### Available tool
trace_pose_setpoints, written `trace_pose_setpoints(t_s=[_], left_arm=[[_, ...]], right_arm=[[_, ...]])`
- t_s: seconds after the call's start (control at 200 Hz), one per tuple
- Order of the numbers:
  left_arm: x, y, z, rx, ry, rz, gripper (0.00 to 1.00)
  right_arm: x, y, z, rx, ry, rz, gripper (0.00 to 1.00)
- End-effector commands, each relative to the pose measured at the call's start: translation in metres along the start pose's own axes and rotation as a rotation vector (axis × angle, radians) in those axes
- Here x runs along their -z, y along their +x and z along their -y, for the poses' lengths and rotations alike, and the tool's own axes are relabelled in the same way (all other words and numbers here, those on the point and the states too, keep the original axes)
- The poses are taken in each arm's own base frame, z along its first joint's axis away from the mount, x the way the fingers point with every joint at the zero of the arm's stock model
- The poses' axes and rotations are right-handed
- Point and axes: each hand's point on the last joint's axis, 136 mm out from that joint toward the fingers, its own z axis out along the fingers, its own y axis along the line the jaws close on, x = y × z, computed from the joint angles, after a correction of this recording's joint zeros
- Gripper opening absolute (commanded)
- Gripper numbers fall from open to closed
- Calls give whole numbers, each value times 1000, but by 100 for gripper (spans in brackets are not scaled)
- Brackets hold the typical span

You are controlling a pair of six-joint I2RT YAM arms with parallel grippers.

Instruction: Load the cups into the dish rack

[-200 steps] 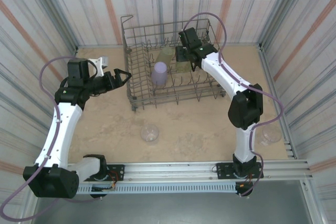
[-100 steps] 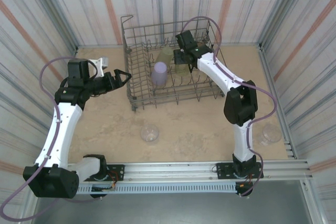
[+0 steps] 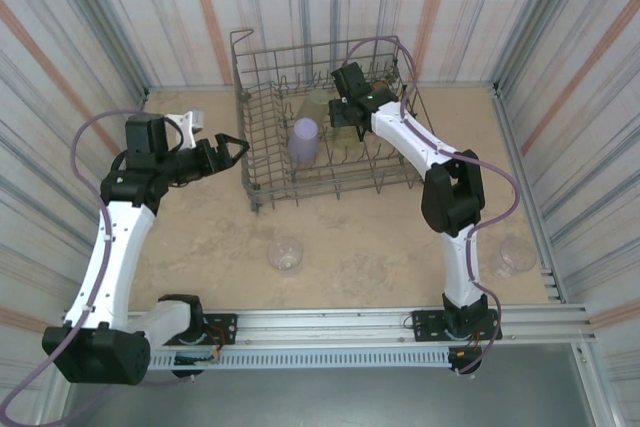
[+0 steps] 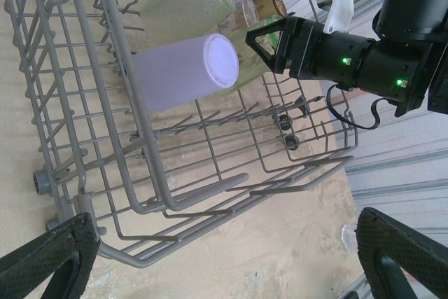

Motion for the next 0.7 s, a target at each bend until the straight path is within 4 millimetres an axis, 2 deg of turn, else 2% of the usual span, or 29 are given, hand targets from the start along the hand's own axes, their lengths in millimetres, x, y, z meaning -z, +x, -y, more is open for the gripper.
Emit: trace_pose_setpoints(t_s=[0.0, 0.225, 0.341, 0.696], left_arm=[[7, 3, 2, -14, -2, 5, 99], [12, 4, 5, -17, 0, 10, 99], [14, 6, 7, -17, 1, 8, 99], [24, 12, 12, -16, 9, 22, 99]], right_arm=[[3, -9, 0, -46, -9, 15, 64], [25, -20, 3, -79, -30, 36, 91], [40, -26, 4, -89, -42, 52, 100], [86, -33, 8, -119, -75, 84, 99]])
